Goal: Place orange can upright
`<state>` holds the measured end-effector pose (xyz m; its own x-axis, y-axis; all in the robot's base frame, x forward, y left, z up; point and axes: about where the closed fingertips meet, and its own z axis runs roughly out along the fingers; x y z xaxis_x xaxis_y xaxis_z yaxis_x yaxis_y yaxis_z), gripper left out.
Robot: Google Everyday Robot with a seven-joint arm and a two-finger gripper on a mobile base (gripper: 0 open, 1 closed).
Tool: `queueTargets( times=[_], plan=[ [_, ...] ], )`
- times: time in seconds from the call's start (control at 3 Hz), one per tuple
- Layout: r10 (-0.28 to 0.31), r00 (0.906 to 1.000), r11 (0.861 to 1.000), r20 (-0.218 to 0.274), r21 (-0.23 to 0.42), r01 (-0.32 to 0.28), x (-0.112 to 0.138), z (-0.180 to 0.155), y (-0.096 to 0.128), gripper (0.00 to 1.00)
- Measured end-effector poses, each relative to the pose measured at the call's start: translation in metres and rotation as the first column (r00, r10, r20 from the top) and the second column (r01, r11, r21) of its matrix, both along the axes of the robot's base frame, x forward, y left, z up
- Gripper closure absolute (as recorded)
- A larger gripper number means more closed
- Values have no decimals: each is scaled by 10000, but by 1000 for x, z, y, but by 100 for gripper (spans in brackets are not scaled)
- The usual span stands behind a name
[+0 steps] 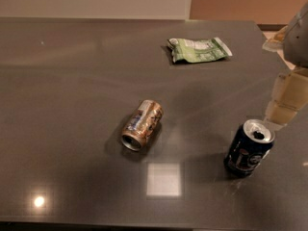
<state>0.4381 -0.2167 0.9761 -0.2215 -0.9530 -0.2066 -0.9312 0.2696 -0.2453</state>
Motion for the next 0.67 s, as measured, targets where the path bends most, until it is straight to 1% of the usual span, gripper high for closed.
queueTargets(
  times=[0.33, 0.67],
  plan=[
    [84, 10000, 10000, 6, -42, -84, 7, 3, 4, 0],
    [861, 9962, 9963, 90, 27, -862, 31, 8, 30, 0]
  ],
)
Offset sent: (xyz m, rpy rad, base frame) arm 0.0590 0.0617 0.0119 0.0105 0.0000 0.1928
